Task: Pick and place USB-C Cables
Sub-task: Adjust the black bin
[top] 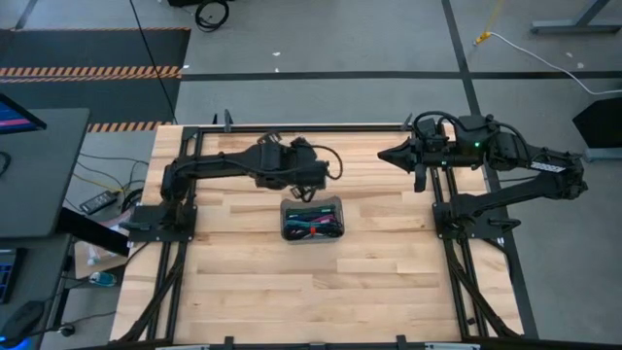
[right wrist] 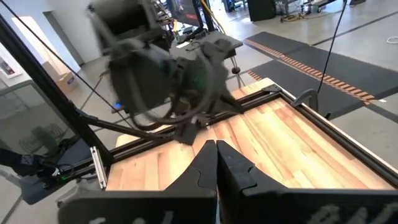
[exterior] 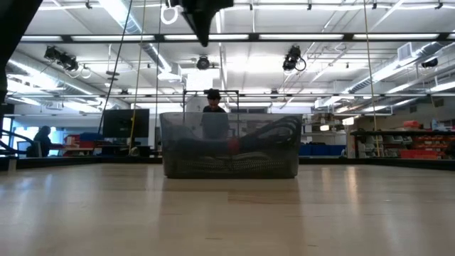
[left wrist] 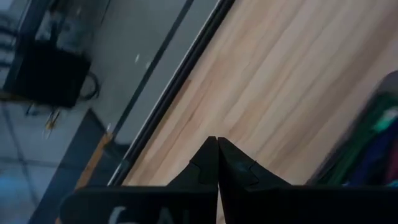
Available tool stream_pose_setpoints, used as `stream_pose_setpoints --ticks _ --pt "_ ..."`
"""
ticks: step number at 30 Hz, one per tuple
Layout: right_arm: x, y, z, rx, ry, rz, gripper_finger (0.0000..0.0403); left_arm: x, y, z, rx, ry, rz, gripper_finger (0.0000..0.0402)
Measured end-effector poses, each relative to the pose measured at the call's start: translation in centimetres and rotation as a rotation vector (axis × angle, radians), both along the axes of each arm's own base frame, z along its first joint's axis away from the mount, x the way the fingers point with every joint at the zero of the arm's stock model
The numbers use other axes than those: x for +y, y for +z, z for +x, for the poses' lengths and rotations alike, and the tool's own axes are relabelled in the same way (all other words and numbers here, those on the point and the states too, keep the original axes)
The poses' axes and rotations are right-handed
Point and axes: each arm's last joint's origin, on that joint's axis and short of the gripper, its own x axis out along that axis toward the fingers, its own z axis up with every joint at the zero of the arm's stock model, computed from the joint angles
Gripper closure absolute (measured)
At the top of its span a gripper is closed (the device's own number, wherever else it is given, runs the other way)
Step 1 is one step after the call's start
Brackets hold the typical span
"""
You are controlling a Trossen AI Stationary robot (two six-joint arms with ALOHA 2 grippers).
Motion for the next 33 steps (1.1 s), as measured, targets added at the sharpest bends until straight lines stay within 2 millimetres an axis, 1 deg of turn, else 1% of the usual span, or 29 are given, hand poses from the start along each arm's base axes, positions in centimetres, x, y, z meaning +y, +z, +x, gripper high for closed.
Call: stream_pose_setpoints --ticks 3,7,9,11,14,18,20,25,30,33 --pt "0.0 0.0 0.0 -0.001 -0.005 -0.015 0.0402 -1.7 1.1 -0.5 -0.053 -0.054 0.010 0.0401" --pt "0.0 0.3 -0.3 -0.018 -0.002 -0.040 0.0400 -3.6 3.3 -2.6 -0.127 -0.060 0.080 0.0400" --pt "0.0 0.4 -0.6 -0.030 0.002 -0.066 0.0400 -4.5 4.6 -3.9 -0.175 -0.084 0.091 0.0400" --pt "0.0 0.8 -1.0 -0.060 0.002 -0.077 0.0401 -5.0 6.4 -5.7 -0.249 -0.085 0.107 0.0400" --pt "0.1 0.9 -1.4 -0.067 0.006 -0.061 0.0401 -5.6 8.3 -8.0 -0.335 -0.095 0.099 0.0400" --pt "0.6 0.1 -0.9 0.008 0.040 -0.027 0.0401 -6.4 9.7 -9.9 -0.398 -0.119 0.096 0.0400" --pt "0.9 -0.8 -0.3 0.088 0.055 -0.022 0.0402 -6.7 10.3 -10.9 -0.414 -0.142 0.111 0.0400" --pt "1.4 -2.4 0.6 0.242 0.003 -0.001 0.0402 -7.2 11.4 -12.6 -0.454 -0.176 0.110 0.0400" --pt "1.9 -2.5 1.2 0.241 -0.006 -0.019 0.0402 -7.0 12.3 -14.2 -0.475 -0.201 0.128 0.0400" --pt "2.1 -2.5 1.3 0.234 -0.013 -0.035 0.0402 -7.0 12.5 -14.5 -0.467 -0.220 0.137 0.0400"
